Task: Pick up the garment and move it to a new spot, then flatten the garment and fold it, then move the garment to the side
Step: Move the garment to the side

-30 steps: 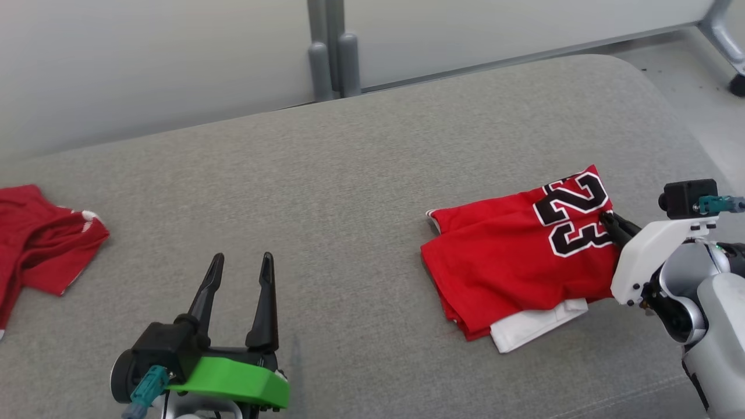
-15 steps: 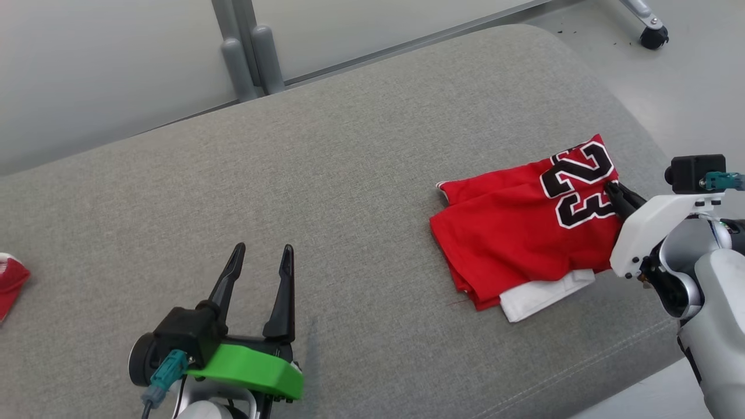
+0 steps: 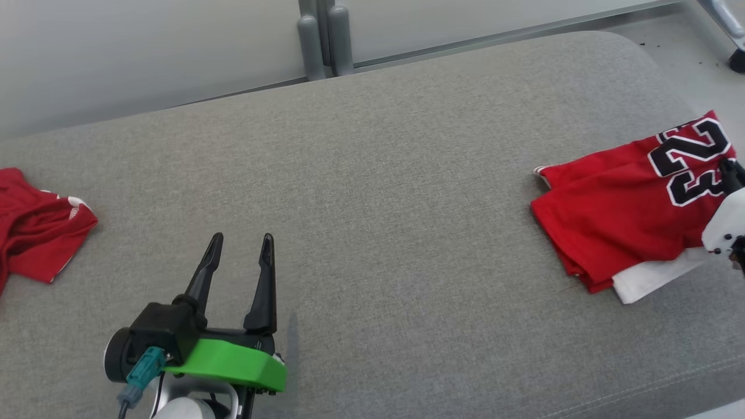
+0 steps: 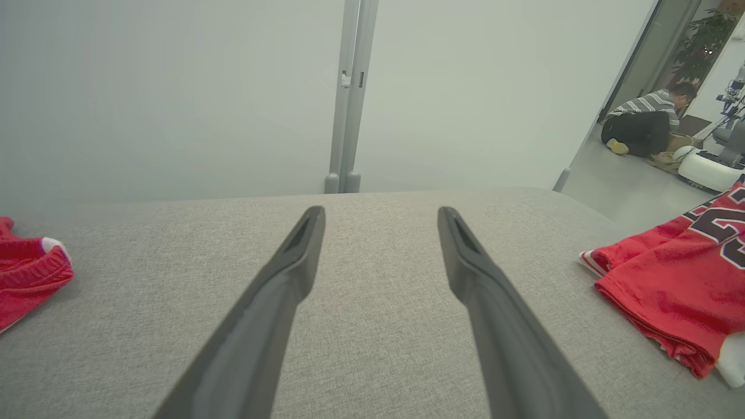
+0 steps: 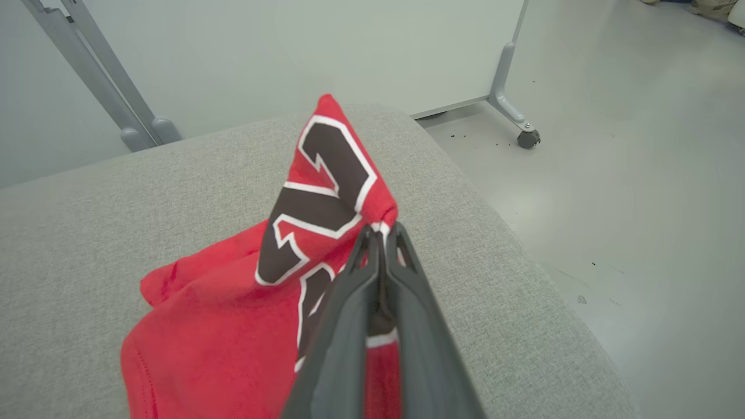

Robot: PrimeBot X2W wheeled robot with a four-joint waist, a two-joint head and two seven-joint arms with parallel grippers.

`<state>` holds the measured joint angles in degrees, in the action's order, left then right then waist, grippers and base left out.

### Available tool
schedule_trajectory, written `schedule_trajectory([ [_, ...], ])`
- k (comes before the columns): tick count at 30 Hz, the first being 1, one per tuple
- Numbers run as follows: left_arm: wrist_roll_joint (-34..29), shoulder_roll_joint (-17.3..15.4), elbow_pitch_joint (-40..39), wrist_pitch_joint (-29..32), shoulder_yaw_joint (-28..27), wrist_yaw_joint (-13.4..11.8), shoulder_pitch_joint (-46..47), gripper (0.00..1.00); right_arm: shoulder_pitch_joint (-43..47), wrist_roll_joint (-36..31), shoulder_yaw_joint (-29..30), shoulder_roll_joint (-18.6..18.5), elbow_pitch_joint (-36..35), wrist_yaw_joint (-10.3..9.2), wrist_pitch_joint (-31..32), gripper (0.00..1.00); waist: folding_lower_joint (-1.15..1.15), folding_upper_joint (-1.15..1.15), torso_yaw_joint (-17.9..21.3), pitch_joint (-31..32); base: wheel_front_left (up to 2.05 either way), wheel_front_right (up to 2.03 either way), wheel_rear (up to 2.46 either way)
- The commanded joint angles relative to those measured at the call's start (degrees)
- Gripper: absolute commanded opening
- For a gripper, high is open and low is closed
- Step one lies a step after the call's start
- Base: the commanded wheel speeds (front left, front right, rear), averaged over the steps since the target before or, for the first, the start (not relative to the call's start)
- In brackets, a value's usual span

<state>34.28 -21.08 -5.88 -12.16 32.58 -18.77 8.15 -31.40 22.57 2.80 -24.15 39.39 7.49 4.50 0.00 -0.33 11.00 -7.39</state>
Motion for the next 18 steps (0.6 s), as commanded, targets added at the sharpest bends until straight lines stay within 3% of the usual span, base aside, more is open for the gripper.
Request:
schedule_trajectory([
  [1, -0.72, -1.00, -0.78, 0.42, -0.42, -0.59, 0.08, 1.00, -1.44, -1.22, 1.55, -0.98, 1.46, 0.00, -1.34, 0.00, 0.00, 0.33, -2.70, -1.97, 0.00, 0.00, 0.00],
  [15, -2.72, -4.73, -6.25, 4.23, -0.72, -2.54, 1.46, 1.00, -6.13, -13.17, 11.46, -3.87, 13.74, 0.00, -11.44, 0.00, 0.00, 0.33, -6.99, -7.12, 0.00, 0.00, 0.00],
  [16, -2.84, -4.86, -6.53, 4.39, -0.73, -2.73, 1.47, 1.00, -6.76, -14.31, 12.67, -3.88, 14.87, 0.00, -12.09, 0.21, 0.00, 0.33, -7.06, -7.42, 0.00, 0.00, 0.00],
  [17, -2.94, -5.07, -7.00, 4.60, -0.73, -2.93, 1.51, 1.00, -7.74, -17.02, 14.59, -3.62, 16.78, 0.00, -13.57, 1.00, 0.00, 0.33, -7.17, -7.85, 0.00, 0.00, 0.00],
  [18, -3.04, -5.09, -7.17, 4.69, -0.69, -3.04, 1.55, 1.00, -8.24, -18.54, 15.76, -3.55, 17.48, 0.00, -14.51, 1.00, 0.00, 0.33, -7.21, -8.02, 0.00, 0.00, 0.00],
])
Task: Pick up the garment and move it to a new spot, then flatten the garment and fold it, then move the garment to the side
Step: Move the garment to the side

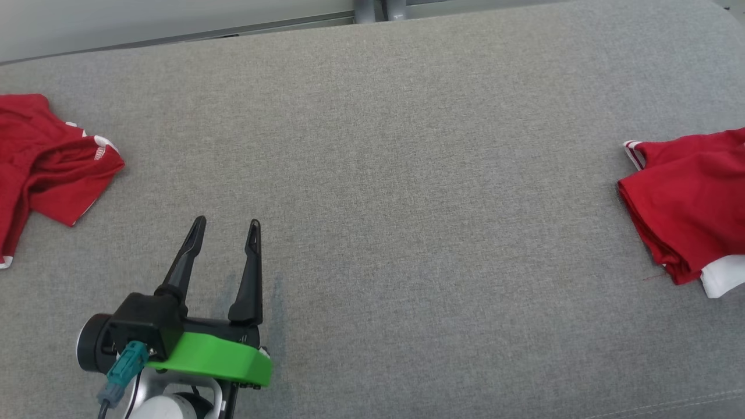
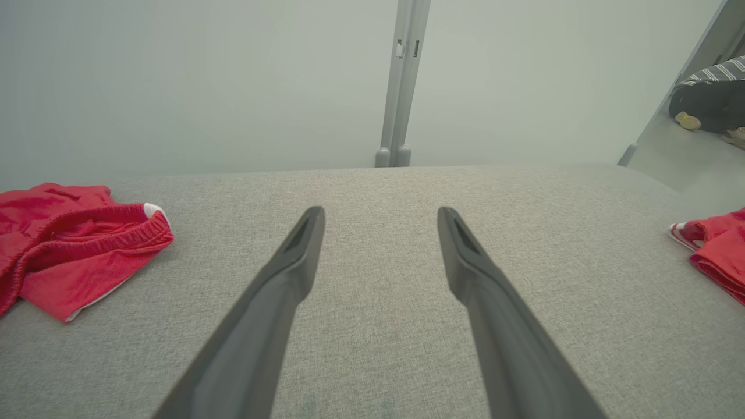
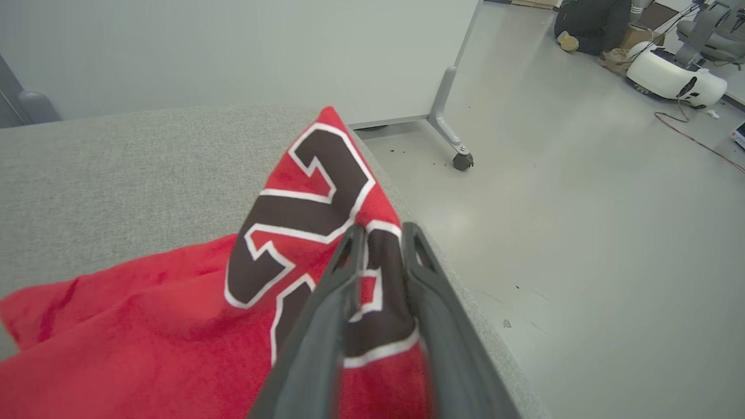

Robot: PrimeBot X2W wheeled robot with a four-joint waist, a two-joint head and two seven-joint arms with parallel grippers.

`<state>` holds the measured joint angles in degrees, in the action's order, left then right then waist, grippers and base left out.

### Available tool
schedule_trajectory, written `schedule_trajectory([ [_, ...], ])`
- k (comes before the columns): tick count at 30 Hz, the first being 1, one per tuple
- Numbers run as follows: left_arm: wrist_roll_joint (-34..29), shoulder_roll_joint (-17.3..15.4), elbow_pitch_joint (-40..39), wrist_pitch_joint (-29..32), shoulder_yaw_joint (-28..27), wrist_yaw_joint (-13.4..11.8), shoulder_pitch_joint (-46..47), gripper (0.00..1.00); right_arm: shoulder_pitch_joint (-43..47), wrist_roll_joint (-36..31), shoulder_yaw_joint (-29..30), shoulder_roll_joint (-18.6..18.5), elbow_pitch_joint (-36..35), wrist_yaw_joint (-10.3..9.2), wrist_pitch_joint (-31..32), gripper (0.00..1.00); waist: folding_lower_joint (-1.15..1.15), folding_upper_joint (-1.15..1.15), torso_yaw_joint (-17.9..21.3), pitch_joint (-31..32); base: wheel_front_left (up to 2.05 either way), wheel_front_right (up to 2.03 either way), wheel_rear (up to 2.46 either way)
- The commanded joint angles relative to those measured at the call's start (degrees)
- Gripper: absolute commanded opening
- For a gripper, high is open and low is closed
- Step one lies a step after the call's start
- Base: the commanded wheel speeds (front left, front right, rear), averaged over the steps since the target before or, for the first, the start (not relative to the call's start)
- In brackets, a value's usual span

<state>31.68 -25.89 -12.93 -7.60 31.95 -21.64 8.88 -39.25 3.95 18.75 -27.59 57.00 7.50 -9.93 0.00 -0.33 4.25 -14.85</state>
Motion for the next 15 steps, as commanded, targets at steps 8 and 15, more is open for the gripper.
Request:
schedule_trajectory([
  [8, 0.01, 0.39, 0.07, -0.34, -0.12, -0.57, 0.79, 1.00, -3.61, -7.83, 4.45, 3.29, 2.50, -0.02, -3.29, 1.00, 0.00, 0.33, 0.43, -0.38, 0.00, 0.00, 0.00],
  [15, 1.39, 0.99, 1.59, -1.97, -1.11, -0.05, 0.78, 1.00, -6.51, -7.34, -0.27, 6.83, 0.84, -0.02, -4.49, 1.00, 0.00, 0.33, 1.97, 1.67, 0.00, 0.00, 0.00],
])
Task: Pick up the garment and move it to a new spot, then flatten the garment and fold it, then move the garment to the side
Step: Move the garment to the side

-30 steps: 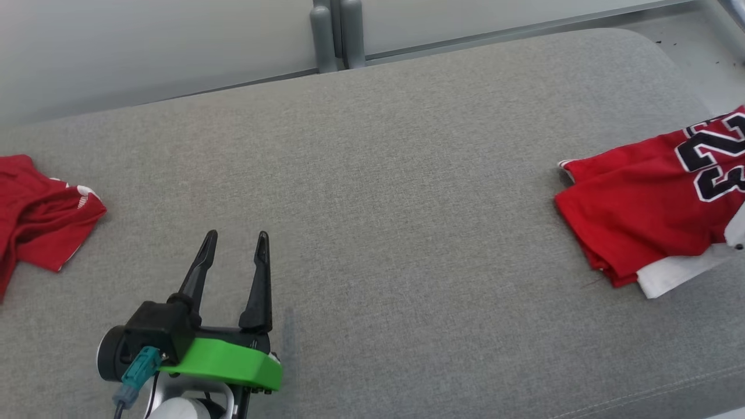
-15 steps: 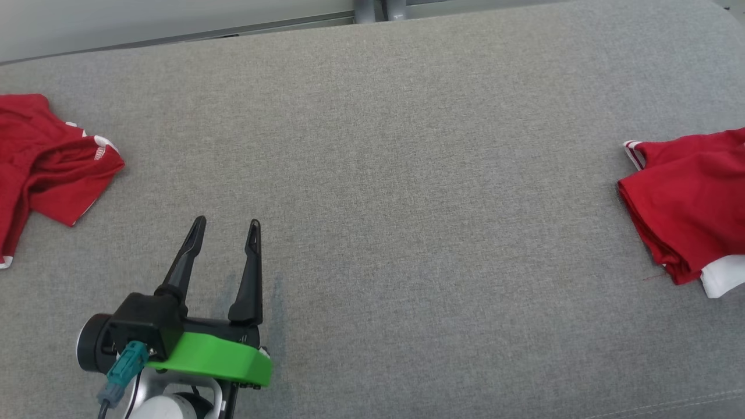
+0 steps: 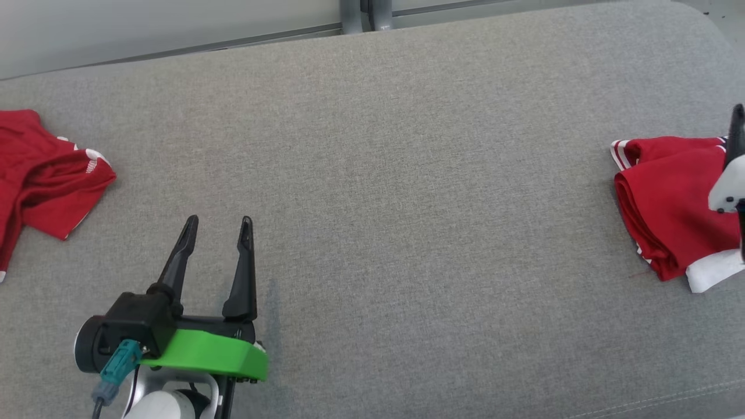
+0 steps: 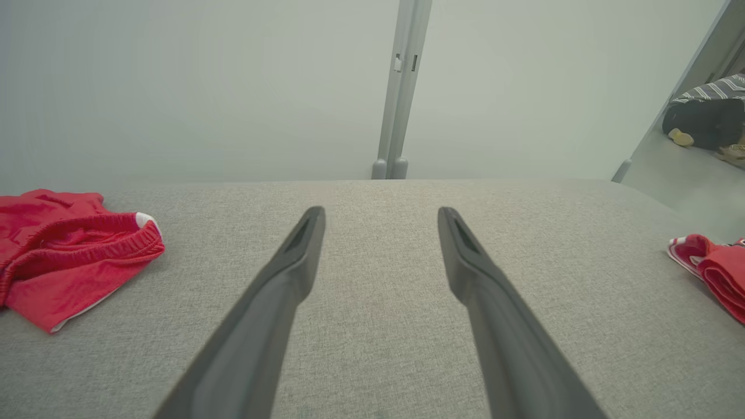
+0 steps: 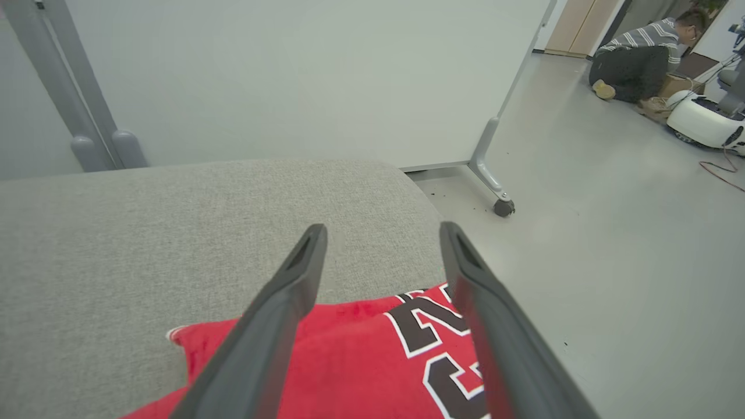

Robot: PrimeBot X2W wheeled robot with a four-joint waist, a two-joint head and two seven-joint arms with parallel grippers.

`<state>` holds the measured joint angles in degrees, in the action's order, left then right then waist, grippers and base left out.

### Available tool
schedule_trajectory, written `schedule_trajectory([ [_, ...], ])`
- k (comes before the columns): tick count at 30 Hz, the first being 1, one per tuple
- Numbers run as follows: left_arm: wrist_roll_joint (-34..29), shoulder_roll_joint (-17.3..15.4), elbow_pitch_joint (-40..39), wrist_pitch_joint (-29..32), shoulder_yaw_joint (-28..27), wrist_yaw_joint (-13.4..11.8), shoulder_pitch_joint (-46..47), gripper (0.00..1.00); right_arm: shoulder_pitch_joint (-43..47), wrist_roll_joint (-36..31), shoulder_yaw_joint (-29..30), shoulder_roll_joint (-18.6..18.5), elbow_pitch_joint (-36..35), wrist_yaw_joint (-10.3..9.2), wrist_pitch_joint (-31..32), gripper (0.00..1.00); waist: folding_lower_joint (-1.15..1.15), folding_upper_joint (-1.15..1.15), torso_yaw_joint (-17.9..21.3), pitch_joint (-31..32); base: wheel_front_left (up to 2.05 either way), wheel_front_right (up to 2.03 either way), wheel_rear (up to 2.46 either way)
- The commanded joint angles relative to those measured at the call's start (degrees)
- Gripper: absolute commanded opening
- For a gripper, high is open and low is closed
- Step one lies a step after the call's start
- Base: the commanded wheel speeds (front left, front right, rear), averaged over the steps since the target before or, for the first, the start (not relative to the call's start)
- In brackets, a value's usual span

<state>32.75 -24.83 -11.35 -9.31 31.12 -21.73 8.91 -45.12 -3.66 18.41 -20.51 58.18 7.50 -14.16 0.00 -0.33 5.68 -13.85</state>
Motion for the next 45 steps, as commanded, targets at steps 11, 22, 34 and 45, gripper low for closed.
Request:
schedule_trajectory([
  [11, 2.96, 1.27, 4.58, -3.35, -2.59, 1.63, 0.02, 1.00, 2.38, 11.70, -15.85, 1.92, -10.07, -0.02, -0.91, 1.00, 0.00, 0.33, 0.76, 6.51, 0.00, 0.00, 0.00],
  [22, 5.01, 2.82, 7.41, -5.46, -5.98, 2.73, -3.36, 1.00, 12.89, 17.60, -21.01, 4.53, -24.33, -0.02, 1.27, 1.00, 0.00, 0.33, 0.35, 10.93, 0.00, 0.00, 0.00],
  [34, 2.69, 4.82, 10.51, -5.89, -8.29, 4.62, -7.97, 1.00, 29.96, 10.08, -16.51, 14.46, -43.27, -0.01, 4.47, 1.00, 0.00, 0.33, -1.55, 13.06, 0.00, 0.00, 0.00],
  [45, -2.28, 7.62, 12.40, -5.90, -11.77, 7.17, -11.54, 1.00, 40.49, 11.00, -18.83, 17.52, -53.01, -0.02, 5.93, 1.00, 0.00, 0.33, -3.62, 13.86, 0.00, 0.00, 0.00],
])
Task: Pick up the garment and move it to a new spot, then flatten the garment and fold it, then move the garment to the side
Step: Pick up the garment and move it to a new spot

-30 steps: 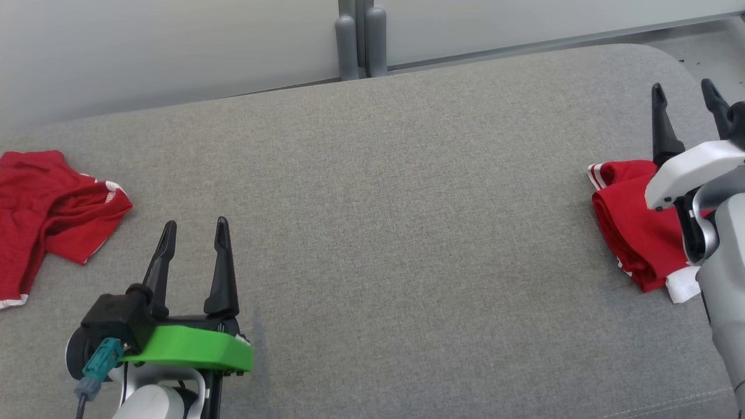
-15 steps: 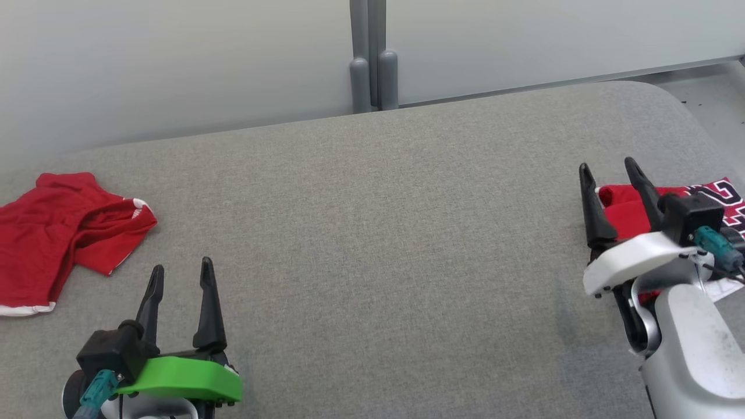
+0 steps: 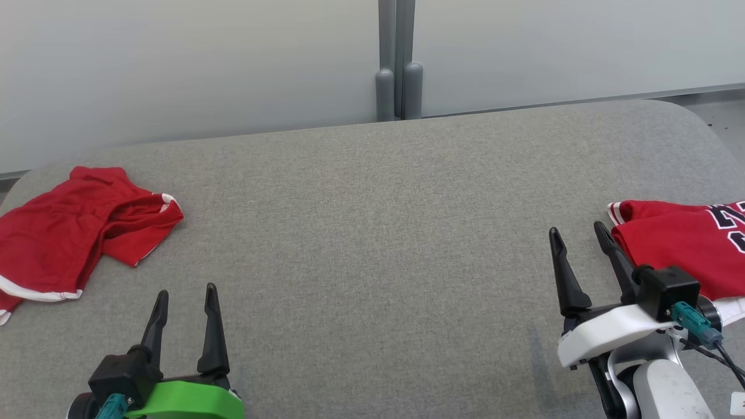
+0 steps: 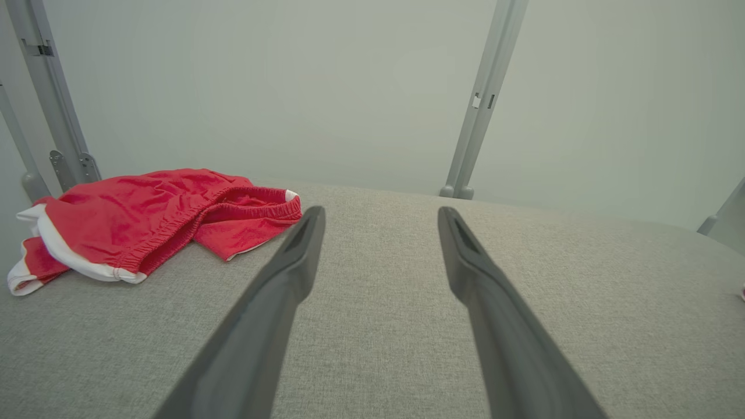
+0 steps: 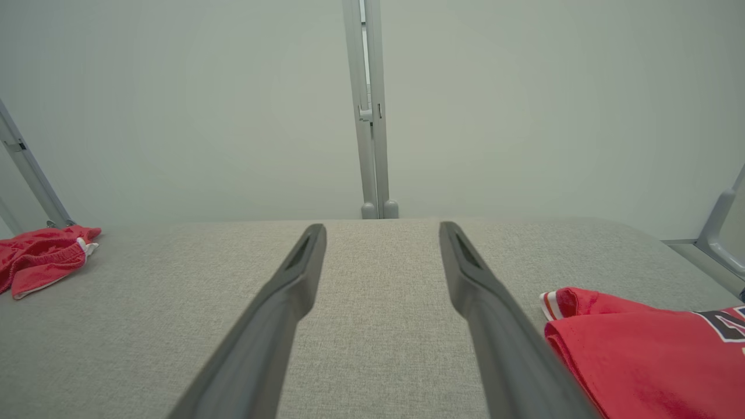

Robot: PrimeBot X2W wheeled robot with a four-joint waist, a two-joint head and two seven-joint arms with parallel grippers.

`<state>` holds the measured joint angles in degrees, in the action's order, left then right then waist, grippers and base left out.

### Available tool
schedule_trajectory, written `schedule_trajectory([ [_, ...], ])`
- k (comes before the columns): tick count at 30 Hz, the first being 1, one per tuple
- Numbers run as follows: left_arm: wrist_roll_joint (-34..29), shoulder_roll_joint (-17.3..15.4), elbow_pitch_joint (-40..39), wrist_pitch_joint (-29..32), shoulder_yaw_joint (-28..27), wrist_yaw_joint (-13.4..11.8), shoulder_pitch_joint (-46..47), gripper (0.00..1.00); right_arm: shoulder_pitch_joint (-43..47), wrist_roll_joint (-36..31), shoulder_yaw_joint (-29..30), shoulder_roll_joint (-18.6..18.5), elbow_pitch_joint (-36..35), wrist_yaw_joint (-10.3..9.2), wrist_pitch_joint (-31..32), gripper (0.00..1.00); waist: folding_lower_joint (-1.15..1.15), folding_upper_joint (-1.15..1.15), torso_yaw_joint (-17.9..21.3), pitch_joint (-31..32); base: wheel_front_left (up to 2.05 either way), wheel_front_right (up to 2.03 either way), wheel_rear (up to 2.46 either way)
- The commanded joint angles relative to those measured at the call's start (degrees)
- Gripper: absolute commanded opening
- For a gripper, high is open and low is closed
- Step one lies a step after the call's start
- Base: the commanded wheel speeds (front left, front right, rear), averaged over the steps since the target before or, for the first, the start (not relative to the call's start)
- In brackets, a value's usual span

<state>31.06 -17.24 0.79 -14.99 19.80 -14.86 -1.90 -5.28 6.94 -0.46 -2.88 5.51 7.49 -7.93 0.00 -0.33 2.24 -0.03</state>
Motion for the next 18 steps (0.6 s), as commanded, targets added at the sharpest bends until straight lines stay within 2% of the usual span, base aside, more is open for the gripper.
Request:
schedule_trajectory([
  [1, -0.88, 0.36, 0.58, -0.19, -0.71, 0.67, -0.87, 1.00, 1.10, 1.14, -0.01, -0.11, -0.45, 0.00, -0.40, 1.00, 0.00, 0.33, -0.29, 0.07, 0.00, 0.00, 0.00],
  [8, -2.26, 2.20, 2.10, -0.20, -2.05, 2.76, -1.23, 1.00, 2.22, 3.43, -0.38, -0.07, 0.20, 0.00, -1.68, 1.00, 0.00, 0.33, -0.55, 0.21, 0.00, 0.00, 0.00],
  [18, -3.35, 3.47, 2.98, -0.20, -2.76, 4.37, -1.63, 1.00, 1.97, 3.38, -1.33, -0.07, 0.72, 0.00, -2.26, 1.00, 0.00, 0.33, -0.70, 0.64, 0.00, 0.00, 0.00],
])
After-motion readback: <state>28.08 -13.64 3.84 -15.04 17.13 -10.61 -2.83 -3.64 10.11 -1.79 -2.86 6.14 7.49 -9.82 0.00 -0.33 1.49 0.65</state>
